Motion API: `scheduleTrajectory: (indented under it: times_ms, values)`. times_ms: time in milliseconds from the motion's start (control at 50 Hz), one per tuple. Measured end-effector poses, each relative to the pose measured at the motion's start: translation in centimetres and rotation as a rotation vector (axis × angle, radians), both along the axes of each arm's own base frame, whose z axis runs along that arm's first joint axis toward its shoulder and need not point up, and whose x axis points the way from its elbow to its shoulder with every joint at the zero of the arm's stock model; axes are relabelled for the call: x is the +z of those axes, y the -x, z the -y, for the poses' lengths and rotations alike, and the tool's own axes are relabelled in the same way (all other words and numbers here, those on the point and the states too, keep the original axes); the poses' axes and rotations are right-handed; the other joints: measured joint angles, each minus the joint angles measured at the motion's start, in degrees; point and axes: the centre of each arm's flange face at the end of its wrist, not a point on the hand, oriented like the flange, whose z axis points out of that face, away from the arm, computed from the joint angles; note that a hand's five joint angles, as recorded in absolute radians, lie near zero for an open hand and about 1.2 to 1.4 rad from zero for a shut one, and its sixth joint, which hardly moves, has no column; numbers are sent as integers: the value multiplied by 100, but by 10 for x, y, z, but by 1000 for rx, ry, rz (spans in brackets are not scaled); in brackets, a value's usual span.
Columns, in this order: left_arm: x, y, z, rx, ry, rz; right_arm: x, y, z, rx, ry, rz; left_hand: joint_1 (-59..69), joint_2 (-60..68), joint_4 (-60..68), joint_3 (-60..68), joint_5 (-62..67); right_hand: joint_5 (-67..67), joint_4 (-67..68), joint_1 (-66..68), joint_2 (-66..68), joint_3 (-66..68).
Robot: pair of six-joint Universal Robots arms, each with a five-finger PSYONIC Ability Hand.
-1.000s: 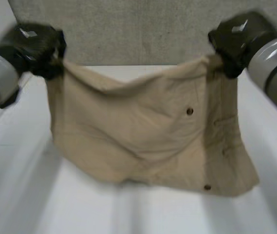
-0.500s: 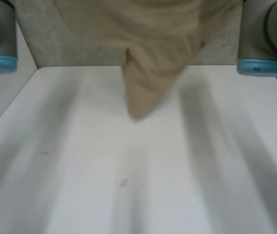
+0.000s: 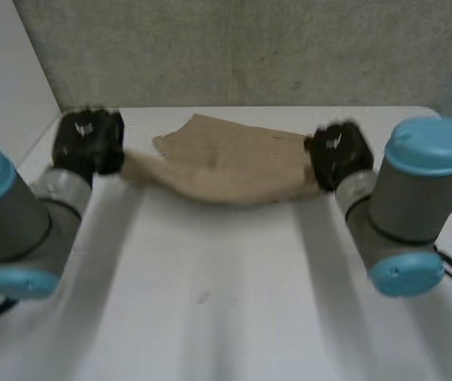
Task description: Fold the shorts.
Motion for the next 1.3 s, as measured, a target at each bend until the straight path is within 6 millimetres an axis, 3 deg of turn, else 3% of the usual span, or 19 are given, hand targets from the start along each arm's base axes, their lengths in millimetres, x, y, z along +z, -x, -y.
scheduleTrajectory:
  times_ms: [20, 100, 260, 500, 620, 660, 680, 800, 880, 1000, 1100, 1120, 1140, 1280, 1300]
  values:
    - [-16, -2, -7, 0, -53, 43, -16, 2, -3, 2, -59, -34, 0, 0, 0, 0, 0, 0, 0, 0, 0, 0]
    - [-43, -9, -24, -1, -161, 145, -38, 7, -11, 10, -159, -95, 0, 0, 0, 0, 0, 0, 0, 0, 0, 0]
    - [-60, -22, -61, -19, -330, 296, -38, 17, -30, 34, -231, -162, 0, 0, 0, 0, 0, 0, 0, 0, 0, 0]
    - [-36, -42, -117, -59, -513, 459, -15, 37, -76, 117, -273, -322, 0, 0, 0, 0, 0, 0, 0, 0, 0, -1]
    - [-9, -53, -159, -140, -561, 621, -5, 60, -123, 224, -364, -548, 0, 0, 0, 0, 0, 0, 0, 0, 0, 0]
    - [-9, -53, -159, -140, -561, 621, -5, 60, -123, 224, -364, -548, 0, 0, 0, 0, 0, 0, 0, 0, 0, 0]
    - [7, -55, -180, -208, -543, 663, 2, 67, -140, 266, -385, -598, 0, 0, 0, 0, 0, 0, 0, 0, 0, 0]
    - [22, -52, -198, -304, -487, 669, 7, 70, -152, 318, -392, -597, 0, 0, 0, 0, -2, 0, -1, 0, 0, 0]
    - [20, -50, -195, -317, -477, 664, 7, 70, -152, 327, -392, -588, 0, 0, 0, 0, -2, 0, 0, 0, 0, 0]
    - [-1, -37, -158, -317, -444, 652, -8, 59, -130, 322, -339, -537, 0, 0, 0, 0, -2, 0, 0, 0, 0, 0]
    - [-5, -29, -132, -297, -376, 640, -12, 51, -113, 289, -293, -481, 0, 0, 0, 0, -2, 1, -1, 0, 0, 0]
    - [-5, -24, -117, -284, -331, 630, -12, 49, -110, 283, -286, -468, 0, 0, 0, 0, -2, 16, 0, 0, 0, 0]
    - [-5, -18, -100, -269, -276, 617, -10, 42, -94, 247, -257, -399, 0, 0, 0, 0, -2, 52, 0, 0, 0, 0]
    - [-4, 8, -43, -234, -77, 575, -3, 29, -60, 165, -212, -259, 0, 0, 0, 0, -2, 73, 0, 0, 0, -1]
    - [-7, 20, -23, -226, -2, 558, -2, 24, -47, 132, -194, -223, 0, 0, 0, 0, -2, 79, -1, 0, 0, 0]
